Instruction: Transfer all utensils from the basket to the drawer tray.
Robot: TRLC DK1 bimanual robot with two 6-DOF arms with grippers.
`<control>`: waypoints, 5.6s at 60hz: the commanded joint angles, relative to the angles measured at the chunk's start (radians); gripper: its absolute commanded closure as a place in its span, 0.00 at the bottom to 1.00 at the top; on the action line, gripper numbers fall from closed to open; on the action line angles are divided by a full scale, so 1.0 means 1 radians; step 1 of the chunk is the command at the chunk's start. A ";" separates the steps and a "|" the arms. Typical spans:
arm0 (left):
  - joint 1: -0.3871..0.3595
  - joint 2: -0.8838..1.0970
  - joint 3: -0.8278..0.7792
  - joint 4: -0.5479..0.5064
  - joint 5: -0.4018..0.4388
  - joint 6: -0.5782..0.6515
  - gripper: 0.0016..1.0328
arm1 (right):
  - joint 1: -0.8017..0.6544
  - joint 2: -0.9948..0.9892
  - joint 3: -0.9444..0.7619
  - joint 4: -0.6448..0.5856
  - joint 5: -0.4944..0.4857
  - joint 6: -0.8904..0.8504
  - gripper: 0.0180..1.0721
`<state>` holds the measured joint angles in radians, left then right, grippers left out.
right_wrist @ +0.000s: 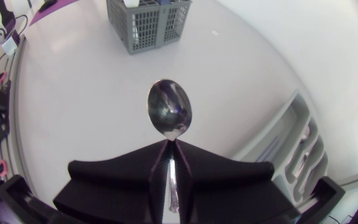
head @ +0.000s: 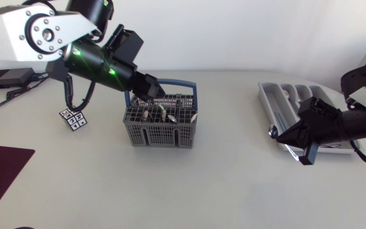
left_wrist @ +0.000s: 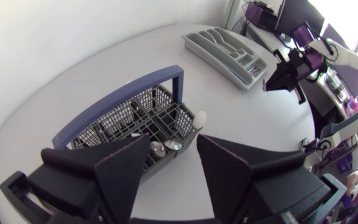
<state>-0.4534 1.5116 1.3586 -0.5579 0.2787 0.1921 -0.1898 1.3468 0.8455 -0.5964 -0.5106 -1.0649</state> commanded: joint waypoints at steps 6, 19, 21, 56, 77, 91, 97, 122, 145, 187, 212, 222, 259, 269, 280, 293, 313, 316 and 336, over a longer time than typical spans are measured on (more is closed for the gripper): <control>-0.070 -0.030 -0.056 0.041 -0.064 0.089 0.39 | -0.146 0.118 0.079 -0.020 -0.014 -0.273 0.89; -0.071 -0.033 -0.064 0.056 -0.093 0.167 0.39 | -0.264 0.295 0.216 -0.020 0.053 -0.498 0.89; -0.070 -0.034 -0.065 0.056 -0.093 0.178 0.39 | -0.280 0.319 0.244 -0.020 0.061 -0.517 0.89; -0.071 -0.034 -0.088 0.056 -0.108 0.245 0.39 | -0.425 0.609 0.377 0.202 0.224 -0.807 0.89; -0.111 -0.019 -0.093 0.050 -0.145 0.245 0.36 | -0.415 0.540 0.251 0.383 0.268 -0.817 0.46; -0.114 -0.022 -0.107 0.042 -0.150 0.308 0.33 | -0.362 0.362 0.158 0.319 0.250 -0.741 0.39; -0.117 -0.021 -0.121 0.052 -0.164 0.334 0.33 | -0.303 0.267 0.093 0.274 0.244 -0.687 0.39; -0.068 -0.008 -0.151 0.062 -0.220 0.257 0.32 | 0.007 0.029 0.044 0.050 0.231 -0.245 0.39; -0.039 -0.025 -0.185 0.069 -0.222 0.234 0.32 | 0.388 -0.140 0.070 0.021 0.241 0.198 0.39; -0.113 0.096 0.020 -0.014 -0.283 0.066 0.46 | 0.587 -0.087 0.087 0.061 0.313 0.396 0.39; -0.174 0.236 0.152 -0.126 -0.446 -0.102 0.55 | 0.633 -0.051 0.113 0.063 0.334 0.444 0.39; -0.212 0.277 0.169 -0.126 -0.521 -0.137 0.55 | 0.633 -0.048 0.093 0.076 0.336 0.444 0.39; -0.197 0.328 0.171 -0.126 -0.610 -0.177 0.66 | 0.642 -0.046 0.052 0.092 0.336 0.442 0.39; -0.202 0.329 0.171 -0.126 -0.616 -0.178 0.71 | 0.648 -0.046 0.046 0.101 0.342 0.441 0.39; -0.208 0.335 0.165 -0.125 -0.631 -0.177 0.84 | 0.652 -0.046 0.046 0.101 0.342 0.441 0.39; -0.209 0.340 0.158 -0.126 -0.631 -0.172 0.95 | 0.653 -0.046 0.043 0.102 0.342 0.441 0.39; -0.232 0.306 0.151 -0.137 -0.662 -0.160 0.97 | 0.655 -0.055 0.035 0.101 0.342 0.436 0.39; -0.235 0.294 0.151 -0.137 -0.673 -0.152 0.97 | 0.658 -0.058 0.033 0.099 0.342 0.436 0.39; -0.271 0.197 0.135 -0.135 -0.774 -0.071 0.97 | 0.673 -0.078 0.020 0.098 0.342 0.436 0.39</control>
<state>-0.7120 1.7653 1.5089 -0.6991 -0.4679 0.0883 0.4763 1.2839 0.8944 -0.4973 -0.1745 -0.6464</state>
